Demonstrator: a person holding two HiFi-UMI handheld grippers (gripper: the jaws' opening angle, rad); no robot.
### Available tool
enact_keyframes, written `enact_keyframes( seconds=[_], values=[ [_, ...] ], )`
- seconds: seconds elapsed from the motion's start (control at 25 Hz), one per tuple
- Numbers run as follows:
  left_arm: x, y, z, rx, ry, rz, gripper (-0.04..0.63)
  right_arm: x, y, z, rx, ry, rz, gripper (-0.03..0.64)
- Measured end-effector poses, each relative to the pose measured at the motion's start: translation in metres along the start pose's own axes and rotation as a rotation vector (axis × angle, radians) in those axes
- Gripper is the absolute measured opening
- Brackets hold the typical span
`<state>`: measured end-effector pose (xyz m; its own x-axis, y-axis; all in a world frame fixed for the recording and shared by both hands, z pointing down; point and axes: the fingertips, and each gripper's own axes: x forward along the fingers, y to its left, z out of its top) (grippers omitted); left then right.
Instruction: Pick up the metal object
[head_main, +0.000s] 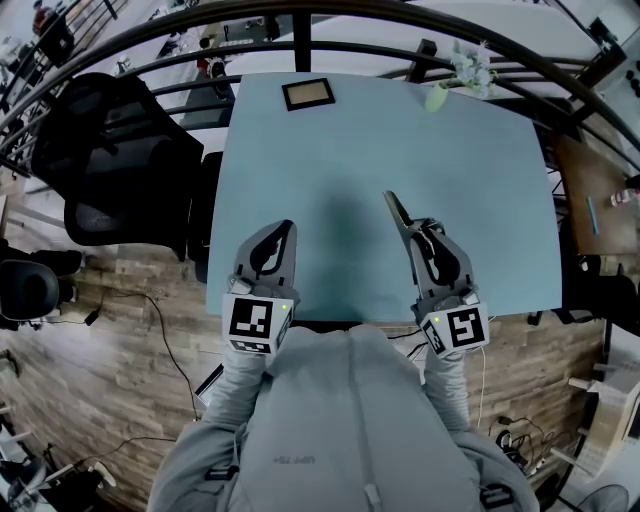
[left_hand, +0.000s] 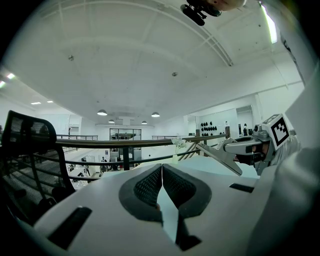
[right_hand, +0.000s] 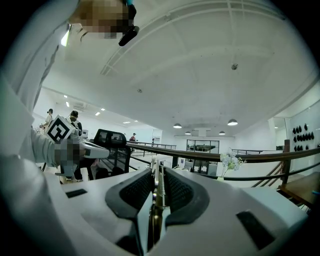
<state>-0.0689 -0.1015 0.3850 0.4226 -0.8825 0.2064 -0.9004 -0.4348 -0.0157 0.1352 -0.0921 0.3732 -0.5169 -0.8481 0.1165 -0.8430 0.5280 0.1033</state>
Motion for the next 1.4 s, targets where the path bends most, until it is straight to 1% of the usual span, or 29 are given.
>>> enact_keyframes(
  seconds=[0.16,0.32,0.56,0.88,1.0,1.4],
  values=[
    [0.003,0.003,0.003,-0.011,-0.011,0.003,0.028,0.003,-0.001,0.0,0.003,-0.001,-0.002,0.091],
    [0.006,0.005,0.0,-0.022,-0.002,-0.008,0.028,0.003,-0.004,-0.002,0.012,-0.001,0.001,0.091],
    [0.007,0.004,0.001,-0.004,-0.011,-0.027,0.028,0.003,-0.003,-0.004,0.02,0.003,0.01,0.089],
    [0.012,-0.001,0.003,0.015,-0.006,-0.086,0.028,0.004,-0.006,-0.004,0.025,-0.001,0.009,0.089],
    [0.013,0.0,0.008,0.02,-0.024,-0.098,0.028,0.005,-0.006,-0.004,0.026,-0.003,0.012,0.089],
    [0.015,0.002,0.011,0.039,-0.035,-0.131,0.028,0.006,-0.005,-0.004,0.025,0.004,0.011,0.089]
  ],
)
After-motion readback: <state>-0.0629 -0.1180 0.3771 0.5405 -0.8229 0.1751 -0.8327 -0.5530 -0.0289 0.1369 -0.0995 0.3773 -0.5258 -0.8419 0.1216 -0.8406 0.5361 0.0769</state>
